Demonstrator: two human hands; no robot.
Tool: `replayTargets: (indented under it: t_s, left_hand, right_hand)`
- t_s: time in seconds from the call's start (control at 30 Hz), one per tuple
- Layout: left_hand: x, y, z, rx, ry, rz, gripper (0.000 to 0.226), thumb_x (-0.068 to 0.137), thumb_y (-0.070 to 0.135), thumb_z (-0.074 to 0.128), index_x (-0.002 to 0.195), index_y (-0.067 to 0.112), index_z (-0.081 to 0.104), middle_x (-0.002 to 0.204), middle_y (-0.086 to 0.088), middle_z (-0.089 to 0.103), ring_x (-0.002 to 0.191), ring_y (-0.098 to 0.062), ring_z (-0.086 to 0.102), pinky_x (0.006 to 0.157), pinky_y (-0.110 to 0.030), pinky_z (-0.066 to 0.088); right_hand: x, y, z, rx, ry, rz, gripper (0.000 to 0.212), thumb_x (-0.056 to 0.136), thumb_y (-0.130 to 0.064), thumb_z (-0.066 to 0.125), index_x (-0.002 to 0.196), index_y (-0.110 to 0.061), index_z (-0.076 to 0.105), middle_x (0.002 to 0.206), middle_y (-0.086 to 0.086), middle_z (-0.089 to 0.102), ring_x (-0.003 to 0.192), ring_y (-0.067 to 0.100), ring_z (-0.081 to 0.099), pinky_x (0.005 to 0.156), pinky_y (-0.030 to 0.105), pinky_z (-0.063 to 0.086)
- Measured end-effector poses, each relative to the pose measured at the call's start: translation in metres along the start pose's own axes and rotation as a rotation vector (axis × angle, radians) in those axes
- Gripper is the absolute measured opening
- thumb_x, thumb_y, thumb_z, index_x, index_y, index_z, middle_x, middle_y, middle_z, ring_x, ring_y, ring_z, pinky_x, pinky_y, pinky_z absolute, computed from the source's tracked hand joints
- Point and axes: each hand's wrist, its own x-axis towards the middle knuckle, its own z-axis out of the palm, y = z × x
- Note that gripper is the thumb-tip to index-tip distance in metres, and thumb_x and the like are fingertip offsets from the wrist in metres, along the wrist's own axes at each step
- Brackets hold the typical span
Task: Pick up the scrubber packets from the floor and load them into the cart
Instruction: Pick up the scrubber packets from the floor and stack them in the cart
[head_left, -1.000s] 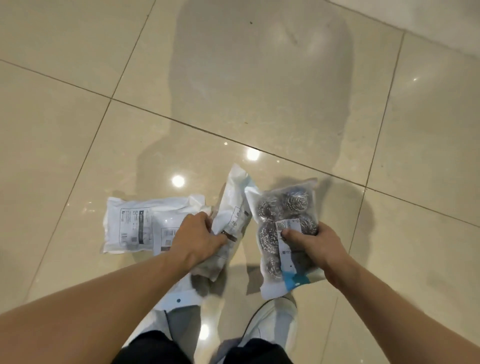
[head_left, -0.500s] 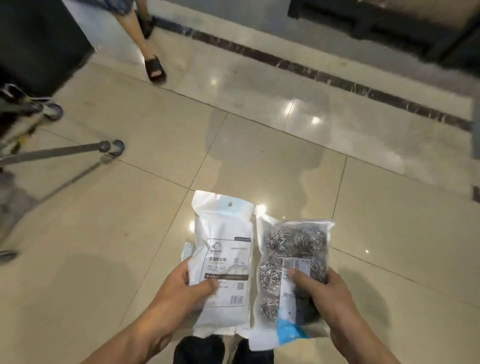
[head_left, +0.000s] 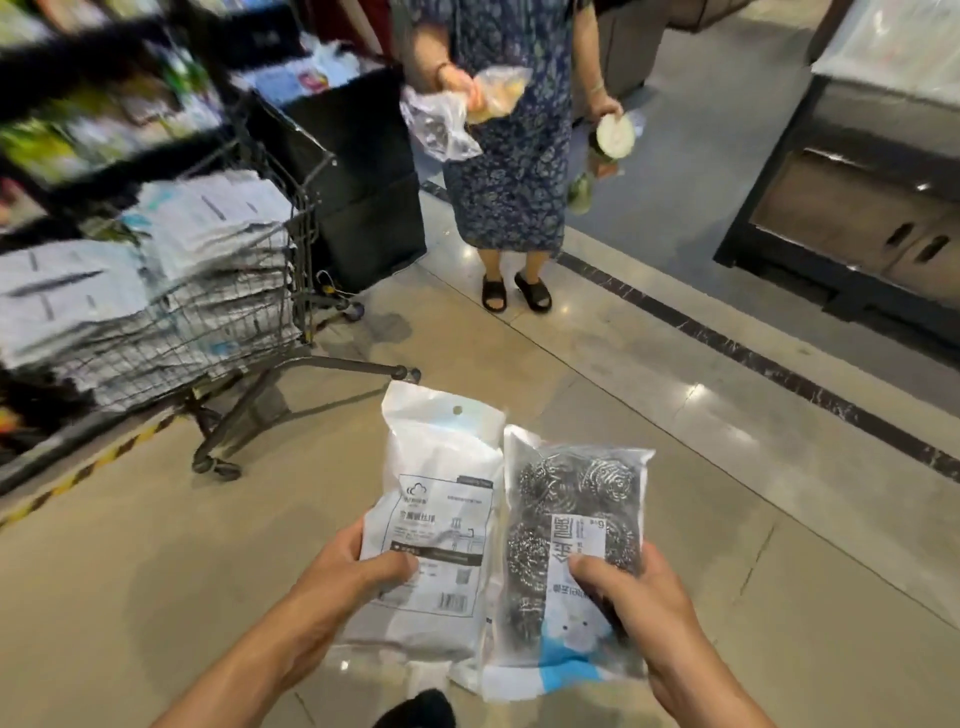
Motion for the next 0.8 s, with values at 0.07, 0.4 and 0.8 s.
replayTargets:
  t_s: [0.07, 0.4, 0.8]
  left_hand:
    - [-0.022, -0.011, -0.002, -0.124, 0.057, 0.005, 0.051, 0.079, 0.007, 0.080, 0.128, 0.014, 0.064, 0.113, -0.013, 0.079, 0.103, -0.035, 0.076, 0.096, -0.049, 0.056]
    - [-0.090, -0.052, -0.037, -0.586, 0.311, 0.099, 0.065, 0.074, 0.021, 0.087, 0.135, 0.018, 0.063, 0.122, -0.014, 0.076, 0.110, -0.037, 0.074, 0.096, -0.050, 0.057]
    - [-0.142, -0.077, -0.196, -0.659, 0.515, 0.195, 0.035, 0.094, 0.009, 0.061, 0.129, 0.010, 0.064, 0.117, -0.015, 0.077, 0.103, -0.030, 0.077, 0.076, -0.033, 0.065]
  right_hand:
    - [-0.006, -0.006, 0.002, -0.039, -0.055, -0.026, 0.038, 0.080, -0.010, 0.086, 0.110, -0.021, 0.067, 0.084, -0.001, 0.082, 0.073, 0.020, 0.080, 0.066, 0.035, 0.061]
    - [-0.030, -0.033, 0.066, -0.194, -0.315, -0.085, 0.034, 0.078, -0.010, 0.088, 0.105, -0.020, 0.070, 0.079, -0.006, 0.081, 0.068, 0.012, 0.078, 0.057, 0.023, 0.056]
    - [-0.070, -0.057, 0.264, -0.346, -0.537, -0.088, 0.036, 0.082, 0.000, 0.082, 0.111, -0.013, 0.065, 0.091, 0.011, 0.079, 0.065, 0.021, 0.078, 0.048, 0.030, 0.058]
